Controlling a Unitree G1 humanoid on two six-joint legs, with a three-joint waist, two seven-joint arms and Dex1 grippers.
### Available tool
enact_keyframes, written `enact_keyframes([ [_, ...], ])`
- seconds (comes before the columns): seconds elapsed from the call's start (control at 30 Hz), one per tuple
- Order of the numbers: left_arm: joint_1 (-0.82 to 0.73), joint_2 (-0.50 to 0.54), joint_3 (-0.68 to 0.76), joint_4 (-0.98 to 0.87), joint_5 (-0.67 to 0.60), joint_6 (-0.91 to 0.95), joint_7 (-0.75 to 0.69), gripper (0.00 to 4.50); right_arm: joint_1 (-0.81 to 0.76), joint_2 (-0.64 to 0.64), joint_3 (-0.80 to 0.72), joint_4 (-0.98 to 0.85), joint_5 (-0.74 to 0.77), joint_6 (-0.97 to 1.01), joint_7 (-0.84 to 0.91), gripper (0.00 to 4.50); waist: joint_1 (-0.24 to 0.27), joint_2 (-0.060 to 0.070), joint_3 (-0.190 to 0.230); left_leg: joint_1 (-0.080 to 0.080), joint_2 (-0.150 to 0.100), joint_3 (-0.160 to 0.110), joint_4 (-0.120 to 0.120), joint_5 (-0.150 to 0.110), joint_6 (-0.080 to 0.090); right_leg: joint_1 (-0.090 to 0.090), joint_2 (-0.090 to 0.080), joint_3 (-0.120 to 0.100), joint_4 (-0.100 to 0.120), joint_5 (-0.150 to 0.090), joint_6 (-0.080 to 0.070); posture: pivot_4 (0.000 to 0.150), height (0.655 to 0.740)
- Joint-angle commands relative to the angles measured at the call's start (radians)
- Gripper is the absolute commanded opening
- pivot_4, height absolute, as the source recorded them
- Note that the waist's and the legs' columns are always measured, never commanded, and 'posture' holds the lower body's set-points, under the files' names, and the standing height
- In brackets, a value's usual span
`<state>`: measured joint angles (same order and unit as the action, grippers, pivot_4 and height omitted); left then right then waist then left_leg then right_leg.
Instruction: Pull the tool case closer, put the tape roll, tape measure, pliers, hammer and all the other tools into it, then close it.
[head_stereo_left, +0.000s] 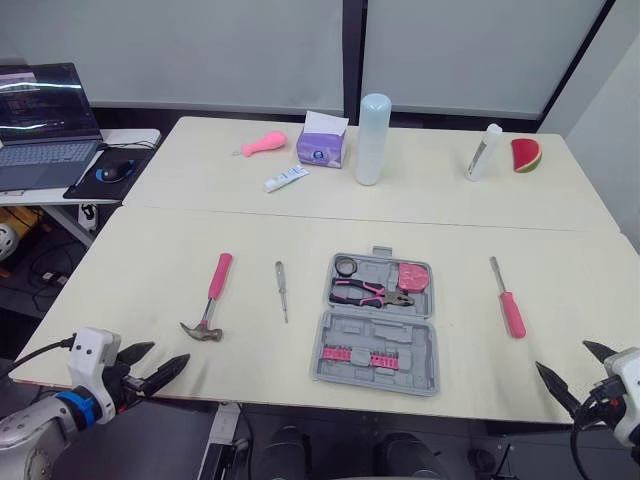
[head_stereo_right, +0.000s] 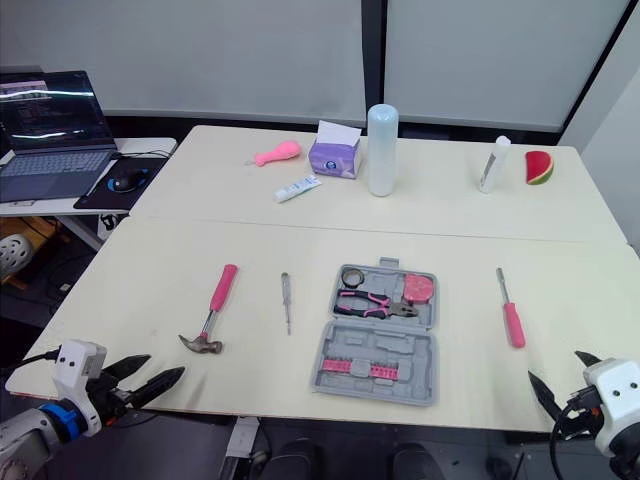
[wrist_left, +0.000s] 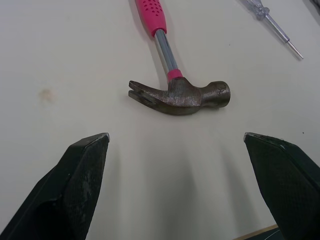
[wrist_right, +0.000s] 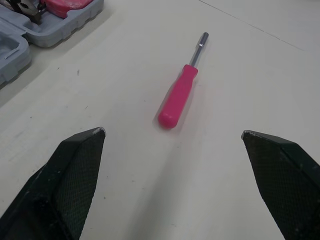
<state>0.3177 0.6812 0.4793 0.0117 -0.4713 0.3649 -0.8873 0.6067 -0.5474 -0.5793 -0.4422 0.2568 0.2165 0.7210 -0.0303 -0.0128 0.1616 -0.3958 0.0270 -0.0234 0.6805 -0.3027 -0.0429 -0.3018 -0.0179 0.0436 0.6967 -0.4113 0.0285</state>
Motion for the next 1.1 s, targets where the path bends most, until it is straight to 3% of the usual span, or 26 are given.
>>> enact_keyframes([
  [0.03,-0.023,0.048,0.017,-0.042,0.006,-0.053,-0.038,4.50,-0.027,-0.069,0.011,-0.074,0.045,0.010,0.057,4.48,0.000,0.000,0.000,0.000,0.000,0.000,0.000,0.000,0.000,0.000,0.000,0.000,0.000,0.000,0.000,0.150,0.7161],
  [0.27,-0.191,0.187,-0.105,0.008,0.083,-0.175,-0.187,4.50,-0.120,-0.238,0.109,-0.257,0.156,0.168,0.153,4.48,0.002,-0.001,0.000,-0.001,-0.001,-0.001,0.000,0.000,0.000,0.000,0.000,-0.001,0.000,0.000,0.000,0.150,0.7161],
  [0.43,-0.380,0.254,-0.254,0.101,0.169,-0.301,-0.309,4.50,-0.260,-0.318,0.248,-0.358,0.211,0.299,0.129,4.48,0.002,-0.001,0.000,-0.002,0.000,-0.001,0.000,0.001,-0.001,-0.001,0.001,-0.001,-0.001,0.000,0.000,0.150,0.7161],
  [0.57,-0.529,0.224,-0.322,0.128,0.172,-0.181,-0.264,4.50,-0.374,-0.312,0.371,-0.386,0.183,0.341,0.071,4.48,0.002,-0.002,0.001,-0.002,0.000,-0.002,0.001,0.001,0.000,-0.001,0.001,-0.002,0.000,0.000,0.000,0.150,0.7161],
  [0.8,-0.460,0.073,-0.300,-0.145,0.095,0.184,0.012,4.50,-0.487,-0.303,0.495,-0.400,0.150,0.403,0.002,4.48,-0.002,-0.003,0.001,-0.005,0.000,-0.001,0.001,0.001,-0.002,-0.002,0.001,0.000,-0.001,0.000,0.000,0.150,0.7161],
  [1.0,-0.447,-0.262,-0.352,-0.354,0.116,0.453,0.429,4.50,-0.606,-0.288,0.581,-0.351,0.143,0.425,-0.003,4.48,0.010,-0.005,0.001,-0.004,0.000,-0.003,0.004,0.001,-0.001,-0.001,0.001,-0.002,0.000,0.000,0.000,0.150,0.7161],
  [1.1,-0.462,-0.334,-0.386,-0.356,0.160,0.486,0.531,4.50,-0.631,-0.281,0.600,-0.343,0.155,0.435,-0.002,4.48,0.014,-0.006,0.001,-0.005,0.000,-0.003,0.006,0.001,-0.001,0.000,0.001,-0.002,0.000,0.000,0.000,0.150,0.7161],
])
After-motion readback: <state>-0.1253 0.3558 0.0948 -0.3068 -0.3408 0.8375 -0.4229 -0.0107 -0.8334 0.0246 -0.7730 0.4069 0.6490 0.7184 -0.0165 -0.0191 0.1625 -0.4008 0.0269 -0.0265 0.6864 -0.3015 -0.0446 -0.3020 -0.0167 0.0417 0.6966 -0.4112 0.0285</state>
